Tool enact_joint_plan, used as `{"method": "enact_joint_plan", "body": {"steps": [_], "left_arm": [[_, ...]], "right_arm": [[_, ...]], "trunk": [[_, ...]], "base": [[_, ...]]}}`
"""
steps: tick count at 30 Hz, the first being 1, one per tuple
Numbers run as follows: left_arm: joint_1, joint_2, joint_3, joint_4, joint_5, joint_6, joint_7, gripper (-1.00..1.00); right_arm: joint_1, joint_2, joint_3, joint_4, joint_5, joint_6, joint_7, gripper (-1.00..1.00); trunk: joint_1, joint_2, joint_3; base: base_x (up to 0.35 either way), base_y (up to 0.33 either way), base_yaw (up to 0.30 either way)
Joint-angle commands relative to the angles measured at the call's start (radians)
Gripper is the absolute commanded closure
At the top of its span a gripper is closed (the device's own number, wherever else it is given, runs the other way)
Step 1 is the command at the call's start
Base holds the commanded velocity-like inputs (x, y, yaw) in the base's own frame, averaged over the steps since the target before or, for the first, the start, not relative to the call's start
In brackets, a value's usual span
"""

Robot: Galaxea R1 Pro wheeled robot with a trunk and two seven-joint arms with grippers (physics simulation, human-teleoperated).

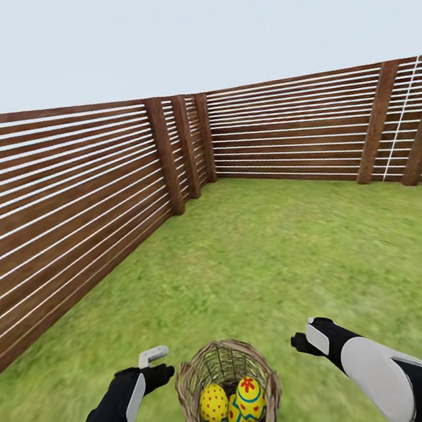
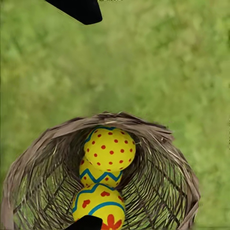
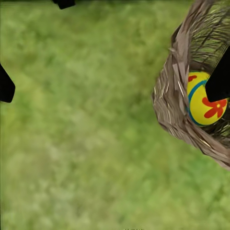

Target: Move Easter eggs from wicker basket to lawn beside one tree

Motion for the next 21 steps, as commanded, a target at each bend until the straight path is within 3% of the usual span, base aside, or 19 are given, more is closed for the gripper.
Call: {"method": "enact_joint_plan", "body": {"steps": [1, 10, 13, 16, 19, 21], "left_arm": [[0.000, 0.000, 0.005, -0.001, 0.004, 0.009, -0.002, -1.00], [0.000, -0.002, 0.005, 0.002, 0.005, 0.016, -0.005, -1.00], [0.000, -0.001, 0.005, 0.002, 0.006, 0.037, -0.039, -1.00], [-0.002, 0.003, 0.005, 0.002, 0.004, 0.088, -0.088, -1.00], [-0.005, 0.008, 0.004, 0.000, 0.001, 0.185, -0.135, -1.00], [-0.006, 0.004, -0.015, -0.002, 0.000, 0.221, -0.145, -1.00]], "right_arm": [[-0.001, 0.001, -0.007, -0.002, 0.006, 0.006, -0.003, -1.00], [-0.001, 0.000, -0.007, -0.002, 0.006, 0.005, -0.003, -1.00], [-0.001, -0.002, -0.007, -0.002, 0.007, 0.005, -0.003, -1.00], [-0.001, -0.002, -0.007, -0.002, 0.007, 0.005, -0.003, -1.00], [-0.001, -0.001, -0.007, -0.001, 0.009, 0.004, 0.000, -1.00], [-0.001, -0.001, -0.006, -0.001, 0.011, 0.001, 0.003, -1.00]], "trunk": [[0.000, -0.001, -0.001], [0.000, -0.001, 0.004], [0.000, -0.001, 0.005], [0.000, -0.001, 0.007], [0.000, -0.001, 0.007], [0.000, -0.001, 0.007]], "base": [[0.128, 0.313, -0.285], [0.156, 0.307, -0.285], [0.187, 0.293, -0.285], [0.218, 0.270, -0.280], [0.233, 0.246, -0.131], [0.129, 0.132, -0.034]]}}
